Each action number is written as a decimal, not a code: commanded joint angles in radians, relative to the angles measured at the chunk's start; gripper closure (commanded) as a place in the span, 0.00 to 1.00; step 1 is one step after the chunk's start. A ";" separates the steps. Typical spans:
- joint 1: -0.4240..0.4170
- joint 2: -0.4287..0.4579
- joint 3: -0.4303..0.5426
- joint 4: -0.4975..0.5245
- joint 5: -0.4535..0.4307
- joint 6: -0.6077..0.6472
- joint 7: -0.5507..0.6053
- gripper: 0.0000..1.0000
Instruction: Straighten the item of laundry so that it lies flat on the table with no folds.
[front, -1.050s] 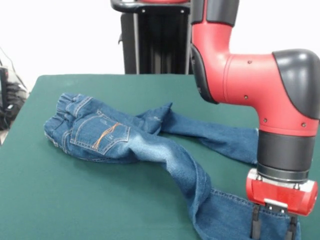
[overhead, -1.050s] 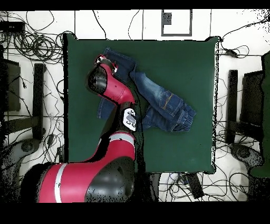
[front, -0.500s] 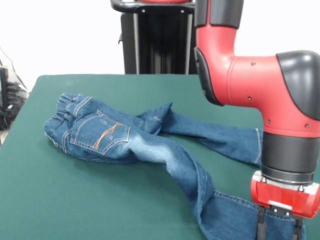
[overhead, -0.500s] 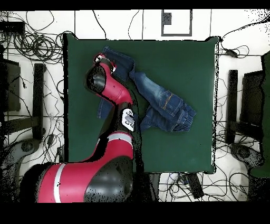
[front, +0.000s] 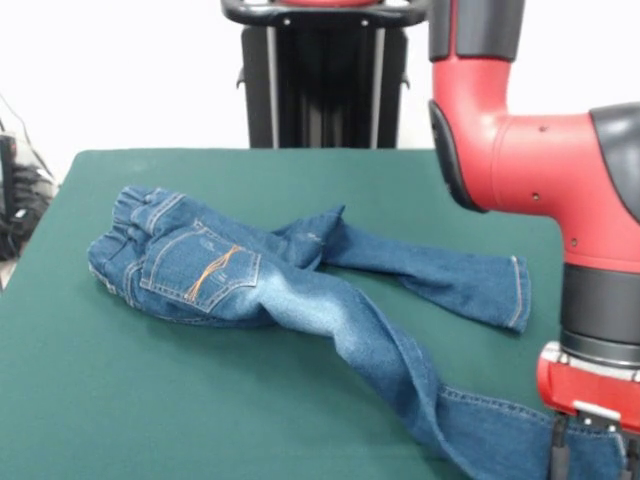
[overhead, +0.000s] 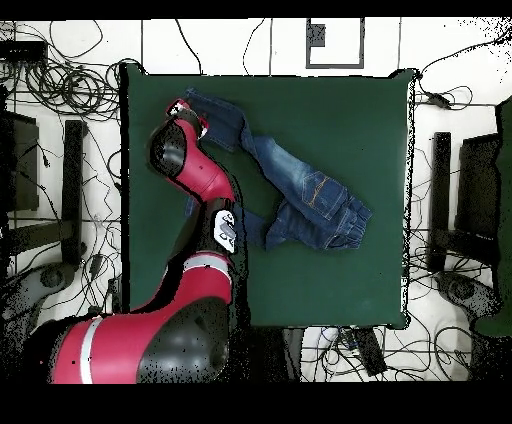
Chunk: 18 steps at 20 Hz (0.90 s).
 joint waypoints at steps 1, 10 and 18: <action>0.099 0.130 0.184 0.114 0.100 0.113 0.308 0.00; 0.098 0.124 0.200 0.127 0.129 0.088 0.291 0.00; 0.091 0.120 0.213 0.133 0.127 0.078 0.291 0.00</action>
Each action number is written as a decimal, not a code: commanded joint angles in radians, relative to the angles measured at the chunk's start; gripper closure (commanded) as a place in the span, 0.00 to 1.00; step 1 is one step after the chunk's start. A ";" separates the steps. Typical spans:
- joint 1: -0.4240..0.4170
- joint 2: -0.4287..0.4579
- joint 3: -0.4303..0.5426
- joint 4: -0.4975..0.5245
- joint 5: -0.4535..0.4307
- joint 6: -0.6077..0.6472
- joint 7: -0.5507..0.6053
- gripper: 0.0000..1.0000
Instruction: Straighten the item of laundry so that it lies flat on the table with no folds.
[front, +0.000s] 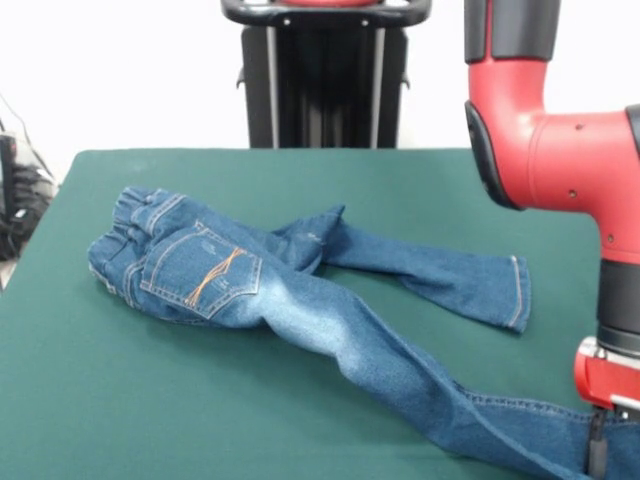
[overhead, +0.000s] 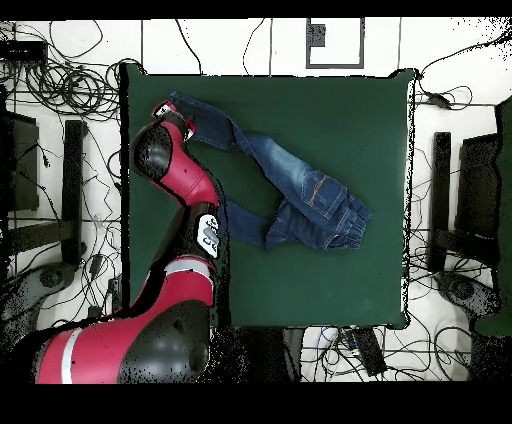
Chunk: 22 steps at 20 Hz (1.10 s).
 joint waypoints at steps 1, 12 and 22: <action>0.043 0.115 0.209 0.133 0.032 0.083 0.293 0.00; 0.103 0.132 0.166 0.112 0.145 0.075 0.298 0.00; 0.115 0.126 0.183 0.122 0.229 0.044 0.258 0.00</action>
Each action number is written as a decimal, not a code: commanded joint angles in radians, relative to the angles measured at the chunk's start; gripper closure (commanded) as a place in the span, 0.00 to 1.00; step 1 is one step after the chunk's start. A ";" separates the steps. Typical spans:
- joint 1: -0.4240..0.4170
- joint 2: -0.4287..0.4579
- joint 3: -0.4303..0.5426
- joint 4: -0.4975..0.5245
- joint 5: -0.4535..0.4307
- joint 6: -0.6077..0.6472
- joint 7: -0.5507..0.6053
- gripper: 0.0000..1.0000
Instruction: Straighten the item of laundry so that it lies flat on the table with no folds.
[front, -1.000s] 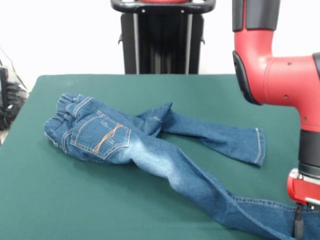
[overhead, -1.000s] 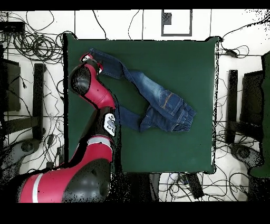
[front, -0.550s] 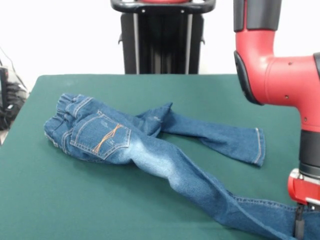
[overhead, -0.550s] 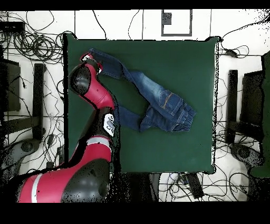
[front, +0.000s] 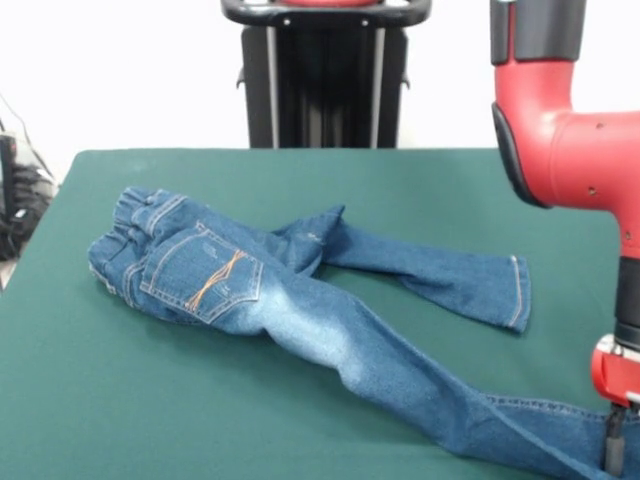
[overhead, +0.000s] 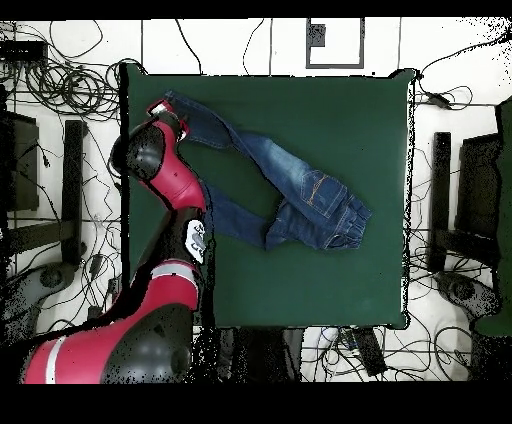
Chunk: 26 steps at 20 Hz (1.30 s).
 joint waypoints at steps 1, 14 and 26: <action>0.059 0.118 0.190 0.118 0.052 0.087 0.261 0.00; 0.077 0.110 0.190 0.129 0.115 0.069 0.237 0.00; 0.136 0.083 0.008 0.217 0.074 0.257 0.191 0.00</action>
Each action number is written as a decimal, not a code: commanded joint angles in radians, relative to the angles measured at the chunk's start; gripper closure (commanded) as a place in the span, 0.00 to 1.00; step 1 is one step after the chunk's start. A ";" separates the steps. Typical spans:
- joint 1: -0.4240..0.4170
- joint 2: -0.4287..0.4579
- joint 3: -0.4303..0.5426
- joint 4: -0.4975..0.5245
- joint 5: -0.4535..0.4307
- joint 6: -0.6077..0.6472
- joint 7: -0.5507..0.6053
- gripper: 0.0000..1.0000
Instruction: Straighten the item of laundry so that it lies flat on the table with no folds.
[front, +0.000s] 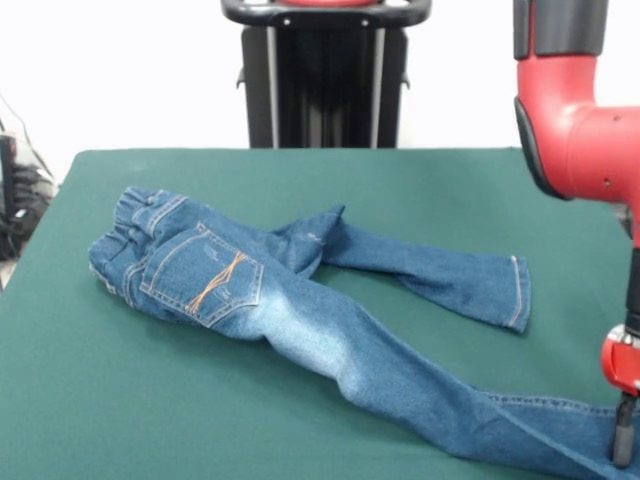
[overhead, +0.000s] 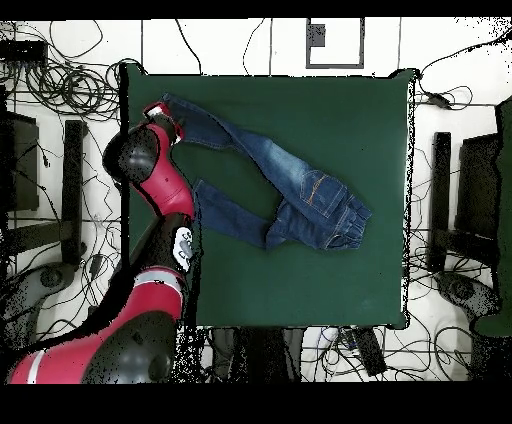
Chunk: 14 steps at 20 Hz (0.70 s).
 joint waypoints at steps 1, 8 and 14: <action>0.073 0.072 0.023 0.212 -0.096 0.298 0.189 0.00; 0.013 -0.022 0.035 0.323 -0.219 0.341 0.125 0.00; -0.052 -0.077 0.109 0.389 -0.289 0.272 0.127 0.00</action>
